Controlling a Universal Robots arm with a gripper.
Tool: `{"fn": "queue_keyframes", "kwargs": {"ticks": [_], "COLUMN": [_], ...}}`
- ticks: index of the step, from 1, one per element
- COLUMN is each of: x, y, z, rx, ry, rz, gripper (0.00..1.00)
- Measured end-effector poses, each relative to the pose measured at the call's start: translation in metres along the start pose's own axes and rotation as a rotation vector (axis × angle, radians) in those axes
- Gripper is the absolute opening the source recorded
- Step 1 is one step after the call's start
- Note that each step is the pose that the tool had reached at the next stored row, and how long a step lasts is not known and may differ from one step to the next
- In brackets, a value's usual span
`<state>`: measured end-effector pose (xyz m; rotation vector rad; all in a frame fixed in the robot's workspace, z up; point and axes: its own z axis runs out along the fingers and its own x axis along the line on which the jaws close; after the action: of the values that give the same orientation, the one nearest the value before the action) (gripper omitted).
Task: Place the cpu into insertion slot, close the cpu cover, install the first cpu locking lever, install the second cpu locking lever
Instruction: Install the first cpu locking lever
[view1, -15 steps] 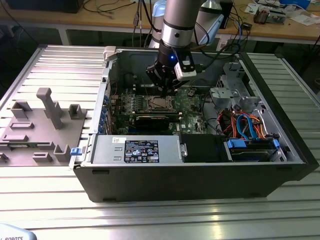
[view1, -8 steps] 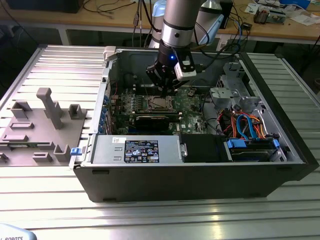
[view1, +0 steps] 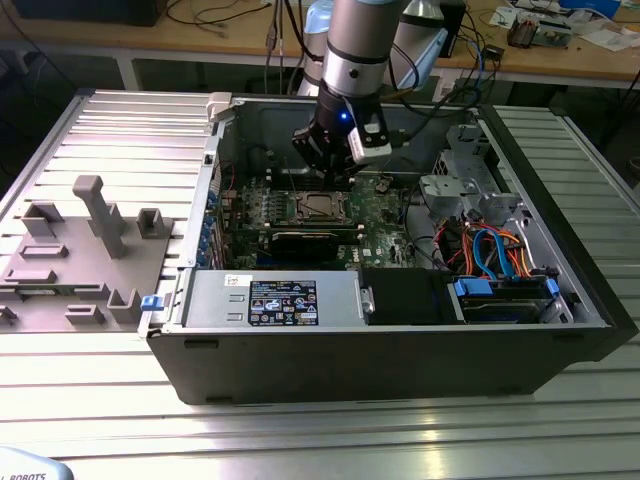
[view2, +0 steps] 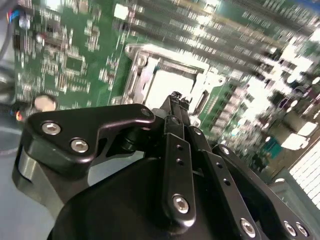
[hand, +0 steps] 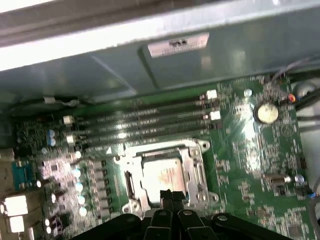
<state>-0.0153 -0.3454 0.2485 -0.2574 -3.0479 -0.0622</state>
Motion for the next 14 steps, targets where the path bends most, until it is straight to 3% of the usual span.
{"fn": "queue_keyframes", "kwargs": {"ticks": [1,4,7,14], "x": [0.0000,-0.0001,-0.0001,-0.0001], "y": [-0.0002,-0.0003,-0.0003,-0.0003], "z": [0.0001,0.0002,0.0002,0.0002], "rx": [-0.0129,-0.0075,-0.0049,-0.0045], "ry": [0.0023,0.0049,0.0061,0.0062], "rz": [-0.005,-0.067,-0.097,-0.101], "gripper": [0.11,0.11,0.11,0.11]}}
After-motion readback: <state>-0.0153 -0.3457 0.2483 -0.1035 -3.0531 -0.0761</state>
